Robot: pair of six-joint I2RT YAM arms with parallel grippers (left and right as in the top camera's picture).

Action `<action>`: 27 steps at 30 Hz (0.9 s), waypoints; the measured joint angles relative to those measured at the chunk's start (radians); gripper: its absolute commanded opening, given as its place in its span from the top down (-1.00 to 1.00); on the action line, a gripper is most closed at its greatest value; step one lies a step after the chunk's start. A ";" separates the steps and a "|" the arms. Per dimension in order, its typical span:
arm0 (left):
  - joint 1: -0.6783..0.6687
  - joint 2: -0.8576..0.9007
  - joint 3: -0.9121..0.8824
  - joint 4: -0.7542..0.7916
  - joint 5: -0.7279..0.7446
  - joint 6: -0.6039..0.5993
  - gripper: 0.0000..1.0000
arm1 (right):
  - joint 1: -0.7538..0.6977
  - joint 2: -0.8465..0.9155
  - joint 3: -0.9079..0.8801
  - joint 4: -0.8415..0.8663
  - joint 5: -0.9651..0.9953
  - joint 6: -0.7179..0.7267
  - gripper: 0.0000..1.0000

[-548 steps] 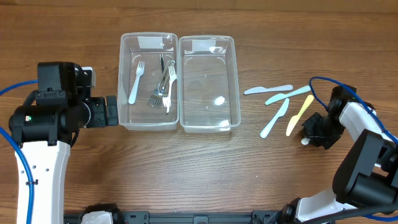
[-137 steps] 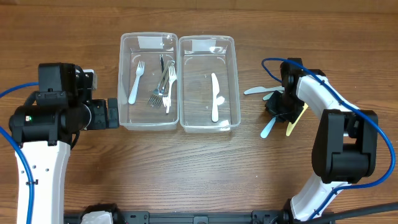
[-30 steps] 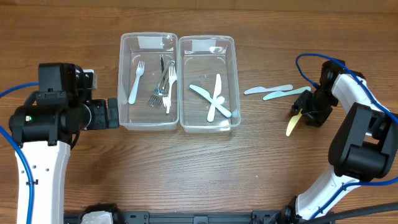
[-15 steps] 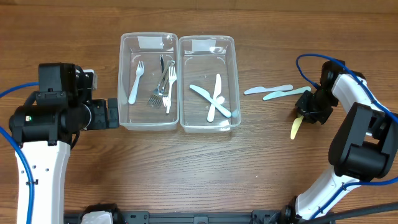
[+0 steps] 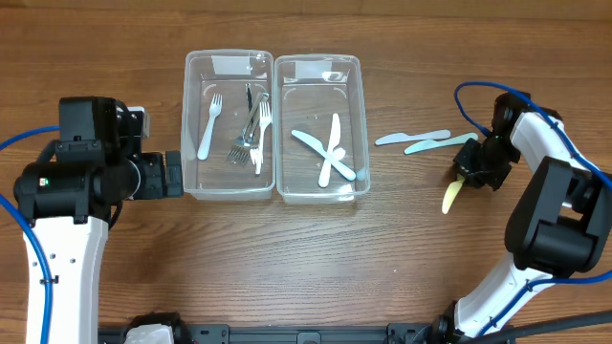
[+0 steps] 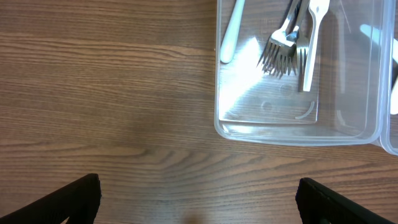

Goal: Pack container
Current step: 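Move the right gripper to the yellow knife and grasp it, then carry the yellow knife into the right container and release it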

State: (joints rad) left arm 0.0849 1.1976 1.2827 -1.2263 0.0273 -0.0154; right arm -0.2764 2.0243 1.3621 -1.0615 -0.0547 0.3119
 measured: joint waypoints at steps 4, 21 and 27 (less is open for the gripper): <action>0.000 0.000 0.000 0.000 0.000 0.000 -1.00 | 0.009 -0.038 0.039 -0.060 -0.001 -0.003 0.92; 0.000 0.000 0.000 0.000 0.003 0.000 -1.00 | 0.700 -0.380 0.443 -0.093 0.027 -0.077 0.87; 0.000 0.000 0.000 0.001 0.004 0.000 -1.00 | 0.779 -0.156 0.443 -0.044 0.038 -0.086 0.87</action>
State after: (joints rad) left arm 0.0849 1.1976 1.2827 -1.2255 0.0315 -0.0151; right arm 0.5022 1.8687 1.8046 -1.1057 -0.0166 0.2260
